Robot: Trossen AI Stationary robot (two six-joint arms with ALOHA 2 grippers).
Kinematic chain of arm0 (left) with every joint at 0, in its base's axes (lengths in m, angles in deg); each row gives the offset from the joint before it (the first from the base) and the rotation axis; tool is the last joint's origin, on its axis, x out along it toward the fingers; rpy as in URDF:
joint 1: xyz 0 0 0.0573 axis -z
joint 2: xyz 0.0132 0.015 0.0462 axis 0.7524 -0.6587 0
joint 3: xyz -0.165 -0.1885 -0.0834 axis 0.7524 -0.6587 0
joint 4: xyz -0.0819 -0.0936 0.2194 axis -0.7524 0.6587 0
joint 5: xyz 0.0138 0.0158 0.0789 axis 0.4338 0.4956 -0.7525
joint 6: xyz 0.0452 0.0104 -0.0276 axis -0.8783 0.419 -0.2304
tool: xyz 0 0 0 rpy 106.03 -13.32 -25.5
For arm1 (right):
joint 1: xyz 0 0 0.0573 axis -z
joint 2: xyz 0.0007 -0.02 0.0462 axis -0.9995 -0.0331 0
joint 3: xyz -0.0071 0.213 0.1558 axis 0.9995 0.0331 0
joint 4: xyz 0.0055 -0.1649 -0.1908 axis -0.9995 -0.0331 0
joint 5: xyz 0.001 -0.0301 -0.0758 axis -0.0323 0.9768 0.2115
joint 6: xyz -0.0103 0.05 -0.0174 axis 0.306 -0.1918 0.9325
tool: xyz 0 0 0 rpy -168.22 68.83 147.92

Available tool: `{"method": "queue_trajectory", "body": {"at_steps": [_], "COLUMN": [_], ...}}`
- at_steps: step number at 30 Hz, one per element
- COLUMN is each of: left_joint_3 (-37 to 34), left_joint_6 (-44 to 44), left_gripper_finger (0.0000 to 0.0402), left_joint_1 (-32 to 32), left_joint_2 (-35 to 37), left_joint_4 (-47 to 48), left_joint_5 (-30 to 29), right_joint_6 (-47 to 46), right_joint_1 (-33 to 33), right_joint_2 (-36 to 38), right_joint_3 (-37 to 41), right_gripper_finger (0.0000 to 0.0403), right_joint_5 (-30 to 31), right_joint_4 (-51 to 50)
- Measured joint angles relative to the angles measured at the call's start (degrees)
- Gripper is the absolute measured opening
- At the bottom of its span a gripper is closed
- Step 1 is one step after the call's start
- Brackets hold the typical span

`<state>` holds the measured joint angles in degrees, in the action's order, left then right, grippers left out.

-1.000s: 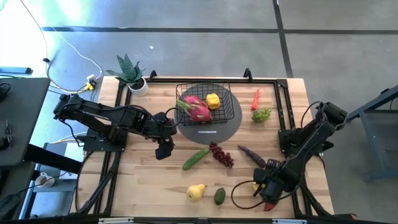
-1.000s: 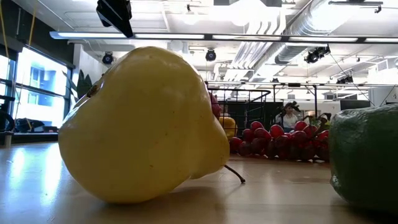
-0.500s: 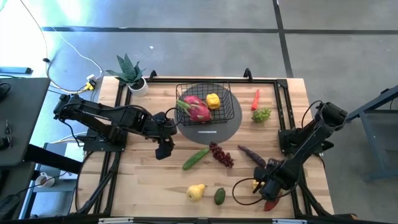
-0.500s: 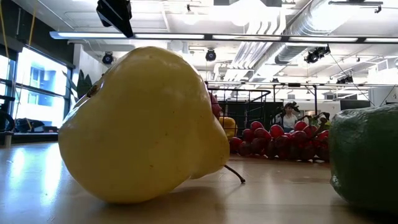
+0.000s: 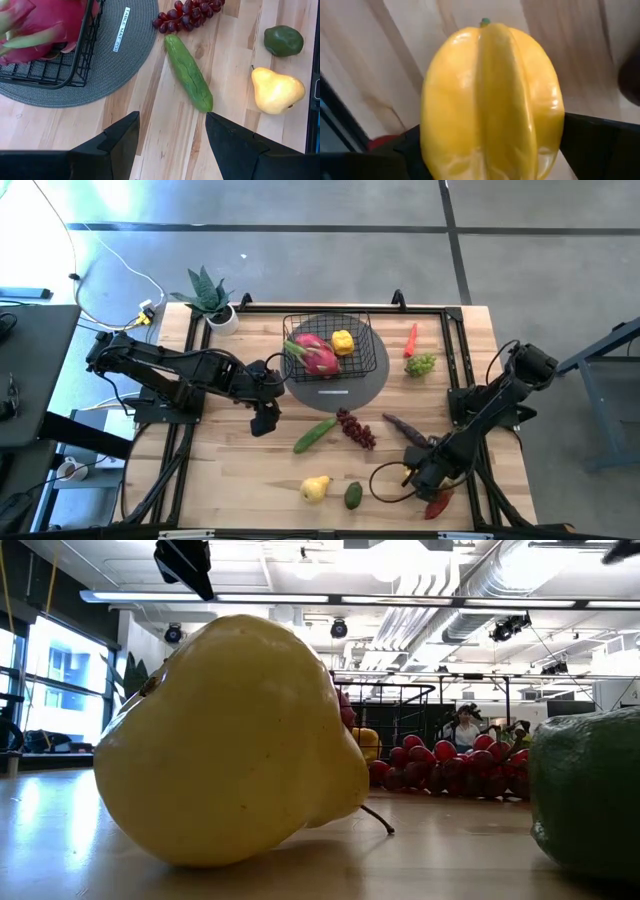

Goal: Build produce basket
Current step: Put the starfruit into the wire basket

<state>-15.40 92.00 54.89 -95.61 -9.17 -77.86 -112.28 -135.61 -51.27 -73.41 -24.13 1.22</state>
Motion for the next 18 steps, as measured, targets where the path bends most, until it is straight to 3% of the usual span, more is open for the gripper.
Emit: {"method": "queue_trajectory", "body": {"at_steps": [7, 18], "left_joint_3": [0.0, 0.0], "left_joint_6": [0.0, 0.0], "left_gripper_finger": [0.0216, 0.0216], "left_joint_1": [0.0, 0.0], "left_joint_2": [0.0, 0.0], "left_joint_4": [0.0, 0.0], "left_joint_5": [0.0, 0.1], "right_joint_6": [-1.6, -7.5], "right_joint_1": [0.0, 0.0], "right_joint_2": [0.0, 0.0], "right_joint_3": [0.0, 0.0], "right_gripper_finger": [0.0270, 0.0264], "right_joint_5": [0.0, 1.7], "right_joint_4": [1.8, 10.1]}}
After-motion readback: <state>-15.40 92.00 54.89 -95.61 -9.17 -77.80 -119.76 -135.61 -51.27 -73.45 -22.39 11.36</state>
